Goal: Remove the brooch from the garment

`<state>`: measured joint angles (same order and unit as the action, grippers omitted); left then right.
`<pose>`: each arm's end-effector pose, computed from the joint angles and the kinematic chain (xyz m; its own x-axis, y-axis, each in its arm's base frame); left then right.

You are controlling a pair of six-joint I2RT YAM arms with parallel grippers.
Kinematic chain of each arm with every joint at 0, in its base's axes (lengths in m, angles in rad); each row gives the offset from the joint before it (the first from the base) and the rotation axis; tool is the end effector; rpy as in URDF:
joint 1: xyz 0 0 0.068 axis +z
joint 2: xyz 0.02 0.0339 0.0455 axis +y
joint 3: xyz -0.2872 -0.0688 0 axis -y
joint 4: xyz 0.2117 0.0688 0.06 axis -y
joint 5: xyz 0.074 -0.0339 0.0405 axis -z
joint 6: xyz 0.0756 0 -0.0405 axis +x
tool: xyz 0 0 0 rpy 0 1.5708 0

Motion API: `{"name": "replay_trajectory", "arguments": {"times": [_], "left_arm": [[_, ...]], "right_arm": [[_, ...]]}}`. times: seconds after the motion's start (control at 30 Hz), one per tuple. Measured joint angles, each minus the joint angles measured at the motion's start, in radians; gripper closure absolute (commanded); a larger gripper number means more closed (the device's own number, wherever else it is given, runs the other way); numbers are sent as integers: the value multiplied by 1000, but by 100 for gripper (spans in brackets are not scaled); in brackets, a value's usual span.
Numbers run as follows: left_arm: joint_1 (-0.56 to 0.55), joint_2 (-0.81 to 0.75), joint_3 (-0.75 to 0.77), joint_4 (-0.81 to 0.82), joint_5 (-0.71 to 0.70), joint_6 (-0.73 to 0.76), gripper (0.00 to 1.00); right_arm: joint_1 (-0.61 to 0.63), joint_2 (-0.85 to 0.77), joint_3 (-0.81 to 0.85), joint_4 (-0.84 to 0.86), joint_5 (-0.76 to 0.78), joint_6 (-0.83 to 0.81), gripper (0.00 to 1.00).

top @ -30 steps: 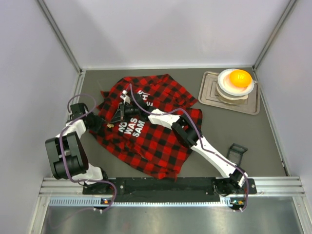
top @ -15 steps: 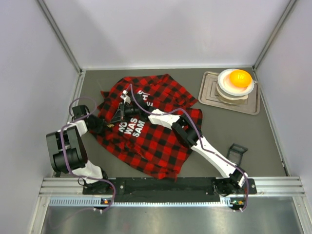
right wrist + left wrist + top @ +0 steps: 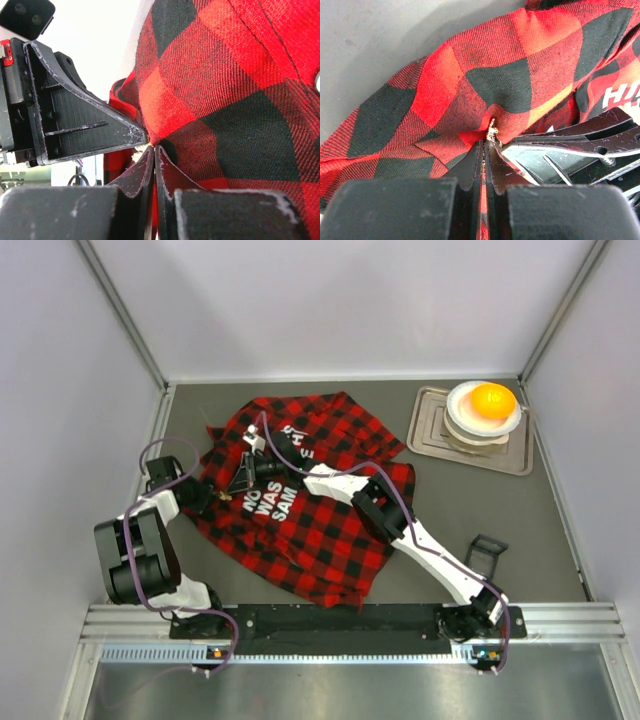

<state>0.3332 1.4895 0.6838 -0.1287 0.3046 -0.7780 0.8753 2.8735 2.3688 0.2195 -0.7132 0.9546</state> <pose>0.2658 0.0680 0.1711 -0.4406 -0.8610 -0.2540 -0.6357 0.4991 -0.5889 0.3703 0.5208 0.1028 -0.9063 -0.1227 -0.4044 -0.4209 0.1778 0.8895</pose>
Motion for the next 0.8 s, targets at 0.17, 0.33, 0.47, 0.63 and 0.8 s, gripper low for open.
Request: {"name": "replay_trajectory", "arguments": {"times": [0.17,0.33,0.47,0.63,0.8], "left_arm": [[-1,0,6,-6,5,64,100],[-9,-8,11,-9,0,127,100],[-16,-29,11,-29,-15,154,100],[-19,-30,40,-105,-41,146,100],[-19,53,158,-261,-64,89,100]], "right_arm": [[1,-5,-15,27,-4,-16,85],[0,-8,-26,48,-4,0,68],[-2,-14,-53,95,-12,28,57],[-7,-54,-113,143,-37,30,39],[-8,-138,-223,129,-46,-91,37]]}}
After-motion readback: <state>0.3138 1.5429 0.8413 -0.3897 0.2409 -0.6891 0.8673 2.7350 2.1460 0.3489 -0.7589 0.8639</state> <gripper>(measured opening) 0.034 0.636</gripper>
